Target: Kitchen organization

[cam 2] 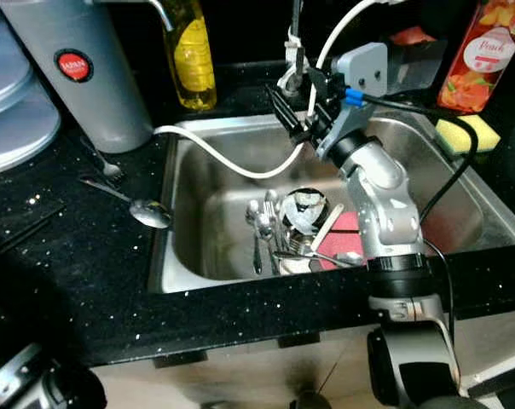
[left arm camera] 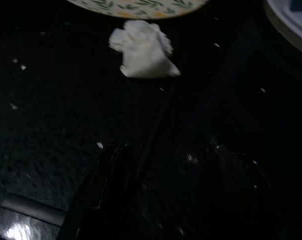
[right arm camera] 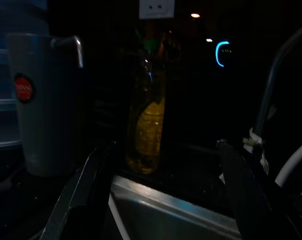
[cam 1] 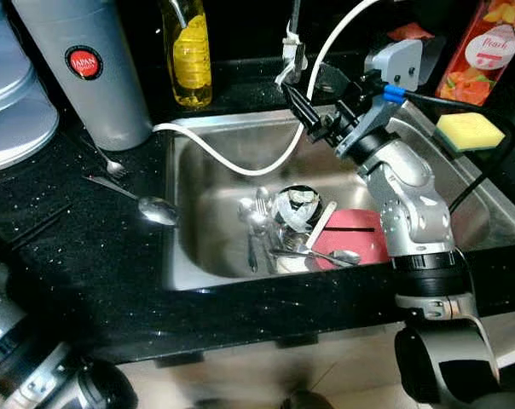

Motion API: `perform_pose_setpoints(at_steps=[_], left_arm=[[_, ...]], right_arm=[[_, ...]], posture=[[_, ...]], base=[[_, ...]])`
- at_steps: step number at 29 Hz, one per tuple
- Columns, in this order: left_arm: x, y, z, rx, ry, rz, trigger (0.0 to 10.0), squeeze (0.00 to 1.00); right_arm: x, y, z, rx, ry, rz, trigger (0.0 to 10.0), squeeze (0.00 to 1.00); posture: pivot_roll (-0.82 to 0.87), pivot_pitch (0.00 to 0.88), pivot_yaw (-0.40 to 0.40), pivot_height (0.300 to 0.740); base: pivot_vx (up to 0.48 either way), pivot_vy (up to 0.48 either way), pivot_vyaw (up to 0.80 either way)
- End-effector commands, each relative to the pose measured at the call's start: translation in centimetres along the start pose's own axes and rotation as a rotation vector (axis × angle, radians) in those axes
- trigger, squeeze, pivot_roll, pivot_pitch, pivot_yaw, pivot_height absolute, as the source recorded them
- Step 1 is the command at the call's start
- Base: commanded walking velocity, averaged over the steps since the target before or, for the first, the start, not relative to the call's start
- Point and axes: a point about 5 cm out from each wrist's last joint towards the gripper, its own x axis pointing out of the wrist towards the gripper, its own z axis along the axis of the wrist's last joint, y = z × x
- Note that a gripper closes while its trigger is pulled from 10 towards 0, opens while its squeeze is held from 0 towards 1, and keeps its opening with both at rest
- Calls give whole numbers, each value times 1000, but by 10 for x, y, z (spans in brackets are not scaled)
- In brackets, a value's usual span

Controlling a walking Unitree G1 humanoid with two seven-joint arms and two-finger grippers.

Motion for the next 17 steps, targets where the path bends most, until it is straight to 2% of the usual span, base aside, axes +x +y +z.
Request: perform_pose_setpoints(at_steps=[1,3,5,6,8,9,10,11,13,14,17], left_arm=[[3,1,-34,67,162,15,10000,0],[-1,-2,-40,71,182,2,10000,0],[-10,-13,-55,92,231,-44,10000,0],[-10,-13,-55,92,231,-44,10000,0],[-19,-24,-68,112,269,-89,10000,0],[-19,-24,-68,112,269,-89,10000,0],[-25,-30,-73,119,284,-114,10000,0],[-25,-30,-73,119,284,-114,10000,0],[-38,-47,-83,135,314,-189,10000,0],[-42,-52,-86,142,322,-217,10000,0],[-50,-61,-90,158,327,-256,10000,0]], right_arm=[[1,1,3,10,-7,27,10000,0],[1,5,5,17,-15,64,10000,0],[-4,21,10,60,-23,224,10000,0],[-4,21,10,60,-23,224,10000,0],[-13,37,10,60,-1,396,10000,0],[-13,37,10,60,-1,396,10000,0],[-20,45,8,41,28,481,10000,0],[-20,45,8,41,28,481,10000,0],[-33,54,3,29,94,624,10000,0],[-36,56,2,25,113,662,10000,0],[-38,55,-1,2,133,671,10000,0]], posture=[[-32,63,36,740],[-31,64,34,740],[-35,65,35,740],[-35,65,35,740],[-39,65,34,740],[-39,65,34,740],[-41,66,34,740],[-41,66,34,740],[-49,65,30,740],[-51,64,30,740],[-55,64,28,740]], base=[[0,0,0],[0,0,0],[0,0,0],[0,0,0],[0,0,0],[0,0,0],[0,0,0],[0,0,0],[0,0,0],[0,0,0],[0,0,0]])
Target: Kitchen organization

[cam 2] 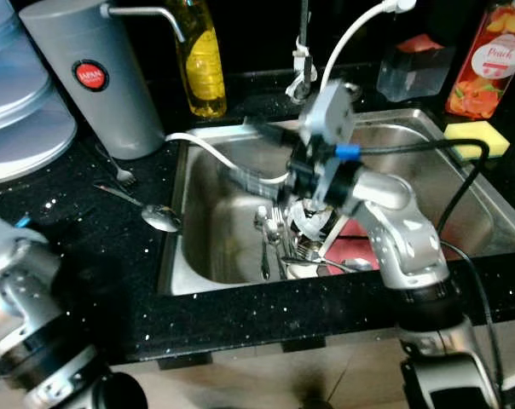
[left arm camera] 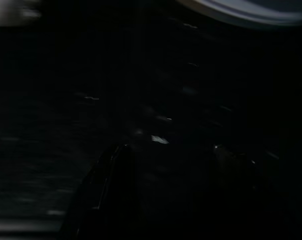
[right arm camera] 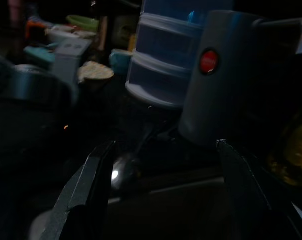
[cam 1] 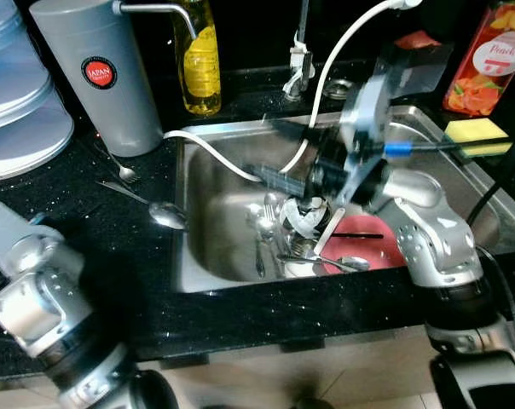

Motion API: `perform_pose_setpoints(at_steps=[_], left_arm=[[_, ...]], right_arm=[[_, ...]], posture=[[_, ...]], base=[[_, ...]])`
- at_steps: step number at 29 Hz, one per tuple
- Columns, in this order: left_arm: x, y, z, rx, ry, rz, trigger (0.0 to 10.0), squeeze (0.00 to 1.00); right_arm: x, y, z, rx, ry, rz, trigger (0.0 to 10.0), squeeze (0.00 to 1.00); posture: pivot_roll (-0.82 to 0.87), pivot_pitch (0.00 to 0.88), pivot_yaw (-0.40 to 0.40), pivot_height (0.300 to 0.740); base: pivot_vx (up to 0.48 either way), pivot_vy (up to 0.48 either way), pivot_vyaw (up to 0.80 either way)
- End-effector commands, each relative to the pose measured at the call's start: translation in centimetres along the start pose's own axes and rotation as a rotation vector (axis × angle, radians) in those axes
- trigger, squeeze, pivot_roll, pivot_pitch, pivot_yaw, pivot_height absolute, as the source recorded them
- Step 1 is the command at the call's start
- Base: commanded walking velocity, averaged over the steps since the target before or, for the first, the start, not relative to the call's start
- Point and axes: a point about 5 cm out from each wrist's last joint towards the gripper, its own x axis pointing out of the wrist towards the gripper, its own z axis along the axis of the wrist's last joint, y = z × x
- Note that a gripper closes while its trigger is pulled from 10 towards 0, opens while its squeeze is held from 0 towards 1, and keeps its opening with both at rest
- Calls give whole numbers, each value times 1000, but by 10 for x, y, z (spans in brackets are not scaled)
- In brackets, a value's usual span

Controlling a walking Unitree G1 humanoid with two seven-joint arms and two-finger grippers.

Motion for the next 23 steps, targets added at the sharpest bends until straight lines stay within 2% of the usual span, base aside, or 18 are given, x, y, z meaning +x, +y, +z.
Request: perform_pose_setpoints(at_steps=[1,5,6,7,9,10,14,17,20,21,22,23], left_arm=[[1,-10,-47,63,227,-38,10000,0],[-3,-22,-49,71,226,-86,10000,0],[-6,-30,-50,73,220,-120,10000,0],[-6,-30,-50,73,220,-120,10000,0],[-11,-47,-50,71,218,-180,10000,0],[-11,-47,-50,71,218,-180,10000,0],[-21,-78,-49,42,224,-293,10000,0],[-25,-85,-49,45,230,-333,10000,0],[-35,-101,-52,122,235,-488,10000,0],[-35,-101,-52,122,235,-488,10000,0],[-37,-104,-51,164,218,-543,10000,0],[-35,-101,-42,240,121,-532,10000,0]], right_arm=[[2,3,-1,-15,26,29,10000,0],[0,2,-5,-28,65,36,10000,0],[-1,3,-9,-43,105,51,10000,0],[-1,3,-9,-43,105,51,10000,0],[-2,4,-18,-56,163,57,10000,0],[-2,4,-18,-56,163,57,10000,0],[-7,7,-38,-79,279,94,10000,0],[-7,6,-40,-83,293,90,10000,0],[-7,3,-42,-91,304,79,10000,0],[-7,3,-42,-91,304,79,10000,0],[-7,2,-41,-95,300,71,10000,0],[-7,1,-40,-95,285,58,10000,0]], posture=[[-57,62,24,740],[-60,60,24,740],[-61,59,22,740],[-61,59,22,740],[-59,55,15,740],[-59,55,15,740],[-54,49,7,740],[-55,48,7,740],[-54,48,9,740],[-54,48,9,740],[-54,48,9,740],[-54,49,12,740]], base=[[0,0,0],[0,0,0],[0,0,0],[0,0,0],[0,0,0],[0,0,0],[0,0,0],[0,0,0],[0,0,0],[0,0,0],[0,0,0],[0,0,0]])
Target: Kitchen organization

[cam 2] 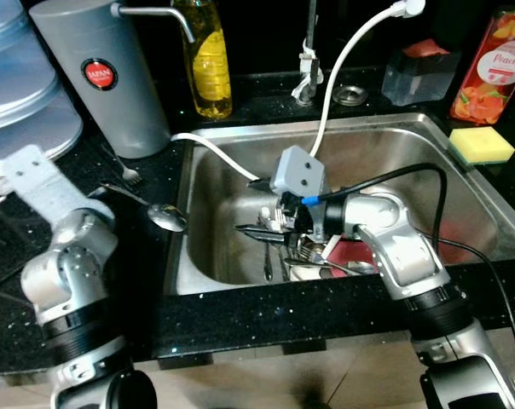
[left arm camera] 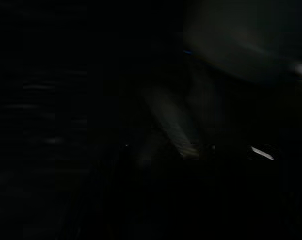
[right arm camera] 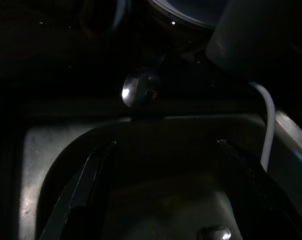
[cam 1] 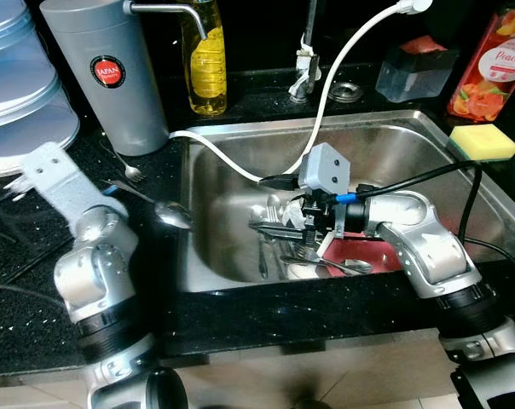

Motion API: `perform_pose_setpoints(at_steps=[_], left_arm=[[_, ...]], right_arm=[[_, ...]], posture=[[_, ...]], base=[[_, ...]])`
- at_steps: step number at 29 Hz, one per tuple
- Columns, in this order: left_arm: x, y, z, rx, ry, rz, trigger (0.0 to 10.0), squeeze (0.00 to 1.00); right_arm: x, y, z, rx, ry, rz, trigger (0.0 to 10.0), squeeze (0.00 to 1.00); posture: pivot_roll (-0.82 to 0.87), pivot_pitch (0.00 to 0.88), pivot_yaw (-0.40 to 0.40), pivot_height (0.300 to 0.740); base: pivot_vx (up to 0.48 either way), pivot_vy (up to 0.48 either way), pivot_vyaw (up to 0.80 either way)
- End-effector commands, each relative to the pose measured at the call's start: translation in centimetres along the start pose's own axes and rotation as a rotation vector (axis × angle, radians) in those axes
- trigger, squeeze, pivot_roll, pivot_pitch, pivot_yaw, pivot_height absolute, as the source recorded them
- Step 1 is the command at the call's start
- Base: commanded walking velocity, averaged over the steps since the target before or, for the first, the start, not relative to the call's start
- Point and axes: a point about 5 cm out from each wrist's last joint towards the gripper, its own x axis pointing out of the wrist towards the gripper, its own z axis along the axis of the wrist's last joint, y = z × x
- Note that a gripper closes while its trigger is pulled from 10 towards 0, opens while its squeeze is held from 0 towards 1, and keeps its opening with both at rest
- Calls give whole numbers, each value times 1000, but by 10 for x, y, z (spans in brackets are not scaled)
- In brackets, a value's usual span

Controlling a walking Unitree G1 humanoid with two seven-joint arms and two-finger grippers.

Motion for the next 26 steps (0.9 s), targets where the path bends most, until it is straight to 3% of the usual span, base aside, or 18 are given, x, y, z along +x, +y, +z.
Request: perform_pose_setpoints(at_steps=[1,2,3,4,6,8,12,22,26], left_arm=[[0,-17,0,175,-28,-58,10000,0],[-2,-8,15,311,-157,-9,10000,0],[-2,-8,15,311,-157,-9,10000,0],[-8,0,33,452,-285,12,10000,0],[-10,3,39,487,-316,3,10000,0],[-14,3,46,532,-320,-69,10000,0],[-21,2,51,519,-284,-174,10000,0],[-25,8,53,592,-233,-308,10000,0],[-45,8,52,826,-256,-516,10000,0]], right_arm=[[0,-4,5,-9,-33,-30,10000,0],[0,-7,8,3,-66,-51,10000,0],[0,-7,8,3,-66,-51,10000,0],[-1,-9,12,18,-102,-68,10000,0],[-1,-9,13,21,-109,-70,10000,0],[-1,-9,14,19,-113,-74,10000,0],[-1,-11,15,19,-126,-87,10000,0],[-1,-14,19,19,-150,-113,10000,0],[-5,-23,28,-2,-182,-178,10000,0]], posture=[[-53,52,19,740],[-53,52,19,740],[-53,52,19,740],[-48,55,21,740],[-47,57,23,740],[-45,56,24,740],[-41,55,25,740],[-40,54,25,740],[-38,53,26,740]], base=[[0,0,0],[0,0,0],[0,0,0],[0,0,0],[0,0,0],[0,0,0],[0,0,0],[0,0,0],[0,0,0]])
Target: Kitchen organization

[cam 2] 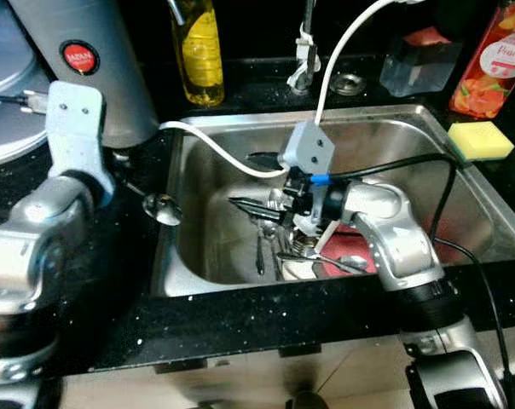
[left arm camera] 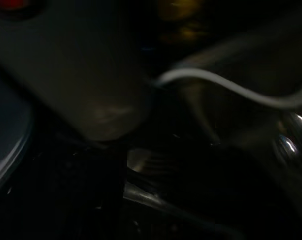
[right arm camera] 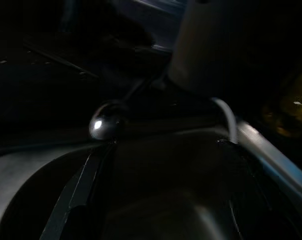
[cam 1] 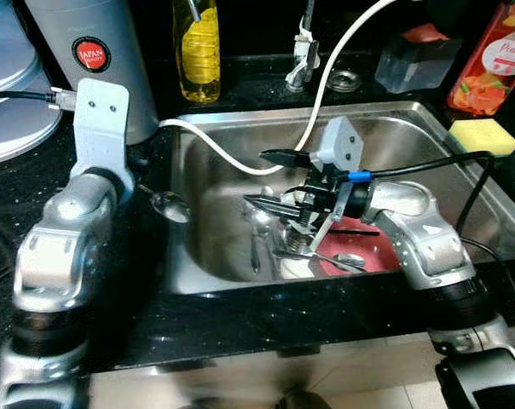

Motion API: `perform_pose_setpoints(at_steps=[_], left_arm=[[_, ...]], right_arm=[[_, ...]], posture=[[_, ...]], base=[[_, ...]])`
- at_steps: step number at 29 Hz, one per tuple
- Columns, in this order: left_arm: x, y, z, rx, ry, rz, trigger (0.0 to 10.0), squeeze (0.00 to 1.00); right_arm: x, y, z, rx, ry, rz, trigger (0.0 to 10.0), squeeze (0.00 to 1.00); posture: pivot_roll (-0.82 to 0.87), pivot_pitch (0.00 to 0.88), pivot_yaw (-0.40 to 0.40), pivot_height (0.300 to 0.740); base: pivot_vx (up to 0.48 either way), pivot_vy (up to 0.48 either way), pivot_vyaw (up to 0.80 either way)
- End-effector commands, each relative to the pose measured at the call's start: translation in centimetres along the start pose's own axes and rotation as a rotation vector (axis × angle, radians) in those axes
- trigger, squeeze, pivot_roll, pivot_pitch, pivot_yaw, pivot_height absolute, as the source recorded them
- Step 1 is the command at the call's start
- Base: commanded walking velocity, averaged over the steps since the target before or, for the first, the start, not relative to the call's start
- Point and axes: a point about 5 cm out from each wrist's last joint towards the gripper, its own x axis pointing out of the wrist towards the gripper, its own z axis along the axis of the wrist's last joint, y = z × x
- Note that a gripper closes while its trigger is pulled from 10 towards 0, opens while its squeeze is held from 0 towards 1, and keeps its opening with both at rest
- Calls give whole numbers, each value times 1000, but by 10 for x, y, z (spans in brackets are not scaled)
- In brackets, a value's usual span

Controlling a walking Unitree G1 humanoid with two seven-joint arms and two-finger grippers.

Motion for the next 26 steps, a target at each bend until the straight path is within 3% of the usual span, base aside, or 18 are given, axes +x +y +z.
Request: perform_pose_setpoints(at_steps=[1,2,4,7,9,10,11,14,17,20,21,26], left_arm=[[-6,-5,6,54,-40,-87,10000,0],[-16,1,9,105,-50,-136,10000,0],[-20,5,10,106,-50,-154,10000,0],[-23,12,4,21,-5,-152,10000,0],[-24,12,-5,15,35,-159,10000,0],[-30,9,-21,85,96,-203,10000,0],[-30,9,-21,85,96,-203,10000,0],[-40,17,-34,251,158,-260,10000,0],[-42,21,-37,310,180,-269,10000,0],[-42,28,-43,443,210,-322,10000,0],[-38,32,-46,547,226,-311,10000,0],[-36,30,-47,608,203,-351,10000,0]], right_arm=[[-1,-7,7,-19,-25,-37,10000,0],[-4,-16,14,-31,-51,-96,10000,0],[-5,-20,18,-30,-64,-118,10000,0],[-8,-22,21,-25,-81,-136,10000,0],[-8,-23,21,-24,-83,-140,10000,0],[-9,-21,20,-24,-81,-140,10000,0],[-9,-21,20,-24,-81,-140,10000,0],[-8,-20,19,-19,-83,-137,10000,0],[-8,-20,19,-18,-83,-138,10000,0],[-6,-20,19,-15,-89,-143,10000,0],[-6,-20,19,-14,-92,-145,10000,0],[-7,-21,19,-13,-88,-151,10000,0]], posture=[[-38,53,26,740],[-37,52,28,740],[-36,52,29,740],[-34,52,33,740],[-33,51,34,740],[-35,52,32,740],[-35,52,32,740],[-25,47,32,740],[-24,47,31,740],[-30,45,35,740],[-33,47,35,740],[-35,52,32,740]], base=[[0,0,0],[0,0,0],[0,0,0],[0,0,0],[0,0,0],[0,0,0],[0,0,0],[0,0,0],[0,0,0],[0,0,0],[0,0,0],[0,0,0]])
